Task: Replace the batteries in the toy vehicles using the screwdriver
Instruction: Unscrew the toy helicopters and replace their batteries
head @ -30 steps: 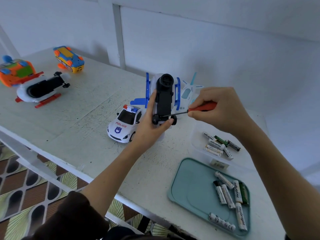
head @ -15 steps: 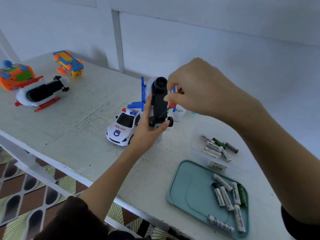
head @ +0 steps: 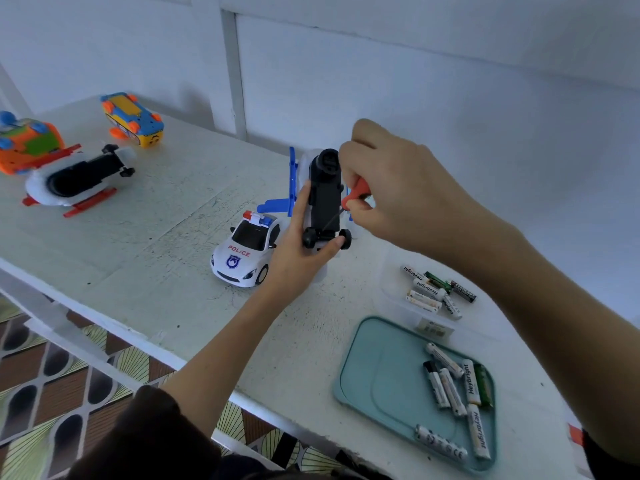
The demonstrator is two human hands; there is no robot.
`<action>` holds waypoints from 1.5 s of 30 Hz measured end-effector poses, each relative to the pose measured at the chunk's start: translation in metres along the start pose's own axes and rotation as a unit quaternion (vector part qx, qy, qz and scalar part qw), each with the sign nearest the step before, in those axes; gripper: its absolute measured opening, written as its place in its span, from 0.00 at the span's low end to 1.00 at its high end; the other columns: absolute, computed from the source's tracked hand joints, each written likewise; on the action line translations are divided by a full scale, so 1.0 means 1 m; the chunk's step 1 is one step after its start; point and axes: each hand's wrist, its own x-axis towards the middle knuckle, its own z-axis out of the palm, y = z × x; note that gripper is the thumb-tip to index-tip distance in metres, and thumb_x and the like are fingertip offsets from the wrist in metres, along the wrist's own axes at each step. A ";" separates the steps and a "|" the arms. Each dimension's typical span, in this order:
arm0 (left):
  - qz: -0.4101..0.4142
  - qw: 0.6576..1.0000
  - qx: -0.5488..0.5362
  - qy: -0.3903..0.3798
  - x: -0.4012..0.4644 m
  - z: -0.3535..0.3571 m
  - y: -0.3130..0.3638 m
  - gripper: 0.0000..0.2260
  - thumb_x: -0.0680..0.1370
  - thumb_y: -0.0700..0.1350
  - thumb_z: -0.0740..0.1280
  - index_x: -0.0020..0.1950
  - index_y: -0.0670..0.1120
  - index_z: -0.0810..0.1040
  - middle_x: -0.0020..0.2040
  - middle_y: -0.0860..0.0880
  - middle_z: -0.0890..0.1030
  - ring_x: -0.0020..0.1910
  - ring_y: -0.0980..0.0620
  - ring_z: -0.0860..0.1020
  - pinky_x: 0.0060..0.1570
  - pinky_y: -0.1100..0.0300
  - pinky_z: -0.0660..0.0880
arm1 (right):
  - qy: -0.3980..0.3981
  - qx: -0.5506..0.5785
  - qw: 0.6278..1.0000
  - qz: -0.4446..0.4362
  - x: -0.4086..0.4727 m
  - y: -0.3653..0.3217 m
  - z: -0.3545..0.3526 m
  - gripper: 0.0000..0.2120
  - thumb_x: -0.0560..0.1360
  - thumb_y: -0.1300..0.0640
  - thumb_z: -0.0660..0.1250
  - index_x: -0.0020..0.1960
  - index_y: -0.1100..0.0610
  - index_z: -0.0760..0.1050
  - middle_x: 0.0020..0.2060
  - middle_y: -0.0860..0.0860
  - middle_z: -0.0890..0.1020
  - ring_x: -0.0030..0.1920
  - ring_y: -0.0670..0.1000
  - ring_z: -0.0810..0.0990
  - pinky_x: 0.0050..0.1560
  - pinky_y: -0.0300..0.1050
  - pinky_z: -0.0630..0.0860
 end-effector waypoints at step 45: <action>0.012 0.999 -0.033 -0.006 -0.003 -0.001 -0.002 0.36 0.77 0.37 0.68 0.74 0.61 0.51 0.64 0.65 0.72 0.59 0.62 0.76 0.55 0.71 0.70 | -0.027 -0.079 0.986 0.145 -0.016 0.002 -0.001 0.12 0.78 0.47 0.56 0.41 0.54 0.70 0.37 0.50 0.71 0.40 0.55 0.72 0.37 0.44 0.64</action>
